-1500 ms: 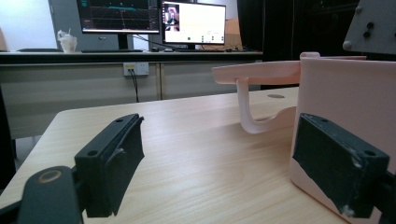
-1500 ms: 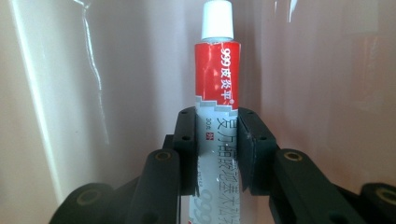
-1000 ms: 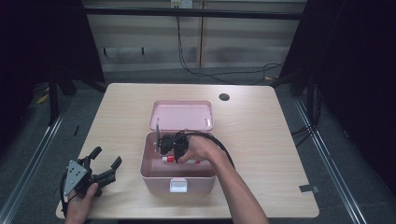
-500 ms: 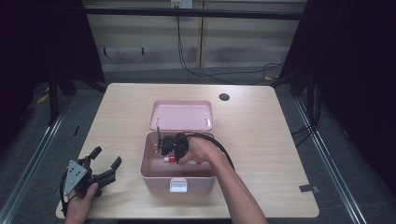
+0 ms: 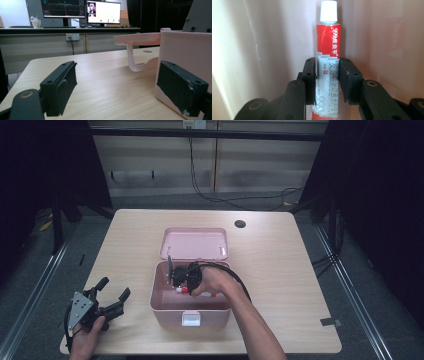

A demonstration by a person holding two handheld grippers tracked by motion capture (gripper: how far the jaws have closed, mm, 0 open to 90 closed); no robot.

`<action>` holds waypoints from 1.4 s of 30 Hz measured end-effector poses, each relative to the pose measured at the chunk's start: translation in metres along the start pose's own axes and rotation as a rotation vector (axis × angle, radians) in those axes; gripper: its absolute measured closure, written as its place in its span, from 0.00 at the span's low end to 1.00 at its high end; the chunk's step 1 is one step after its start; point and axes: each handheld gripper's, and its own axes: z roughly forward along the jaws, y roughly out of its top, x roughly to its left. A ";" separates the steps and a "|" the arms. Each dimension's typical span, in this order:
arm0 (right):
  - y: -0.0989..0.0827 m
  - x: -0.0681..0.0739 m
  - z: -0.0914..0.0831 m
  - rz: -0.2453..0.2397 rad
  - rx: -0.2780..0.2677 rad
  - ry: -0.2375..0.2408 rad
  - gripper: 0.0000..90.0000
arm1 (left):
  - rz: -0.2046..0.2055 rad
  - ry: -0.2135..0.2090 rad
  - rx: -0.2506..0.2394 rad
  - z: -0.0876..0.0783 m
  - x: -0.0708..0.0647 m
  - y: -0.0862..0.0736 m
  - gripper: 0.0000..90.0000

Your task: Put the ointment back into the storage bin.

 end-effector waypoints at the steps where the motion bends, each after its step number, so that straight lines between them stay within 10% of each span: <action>1: -0.001 0.001 -0.001 0.003 -0.011 -0.004 0.75 | 0.000 0.000 0.000 0.000 0.000 0.000 0.18; 42: -0.019 0.011 -0.043 0.063 -0.135 0.001 0.53 | 0.000 0.000 0.000 0.000 0.000 0.000 0.18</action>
